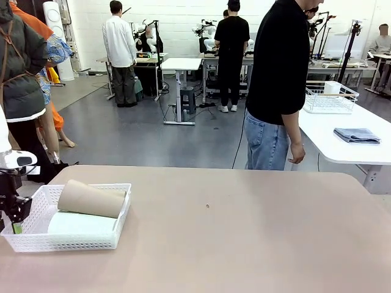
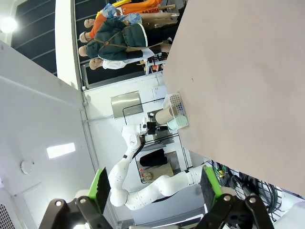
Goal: Clean and organize the cups into the basket.
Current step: Move the Organizing basket back to the left side of the table.
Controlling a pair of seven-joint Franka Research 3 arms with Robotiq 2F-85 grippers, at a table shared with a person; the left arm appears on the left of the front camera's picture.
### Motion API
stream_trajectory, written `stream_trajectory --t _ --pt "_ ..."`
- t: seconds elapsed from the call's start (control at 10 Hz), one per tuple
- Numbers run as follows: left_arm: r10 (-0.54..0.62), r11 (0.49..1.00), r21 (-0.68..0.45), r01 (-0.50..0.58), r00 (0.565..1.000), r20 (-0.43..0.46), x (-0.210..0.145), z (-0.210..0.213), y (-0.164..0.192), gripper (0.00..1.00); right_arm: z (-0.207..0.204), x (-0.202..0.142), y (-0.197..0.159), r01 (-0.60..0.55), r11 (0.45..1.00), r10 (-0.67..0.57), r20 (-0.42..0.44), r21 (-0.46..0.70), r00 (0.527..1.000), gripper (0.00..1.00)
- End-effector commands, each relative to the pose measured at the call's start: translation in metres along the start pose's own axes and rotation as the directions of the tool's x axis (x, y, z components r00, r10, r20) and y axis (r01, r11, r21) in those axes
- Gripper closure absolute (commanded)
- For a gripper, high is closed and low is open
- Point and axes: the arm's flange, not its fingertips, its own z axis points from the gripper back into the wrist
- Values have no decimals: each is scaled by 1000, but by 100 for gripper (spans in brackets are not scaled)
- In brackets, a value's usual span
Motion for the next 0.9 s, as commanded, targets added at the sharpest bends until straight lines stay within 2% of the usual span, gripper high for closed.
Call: stream_trajectory --t 0.0,0.1,0.2,0.8 --pt "-16 999 29 16 1000 8 -3 -1 6 0 -1 -4 0 2 1000 -2 -4 9 1000 0" --pt "-17 999 29 17 1000 7 -3 -1 7 3 -1 -4 0 2 1000 -2 -4 9 1000 0" --pt "-18 999 30 18 1000 6 -3 -1 6 0 -1 -4 0 2 1000 -2 -4 9 1000 0" --pt "-27 1000 15 27 1000 7 -5 0 5 0 -1 -4 0 2 1000 -2 -4 9 1000 0"
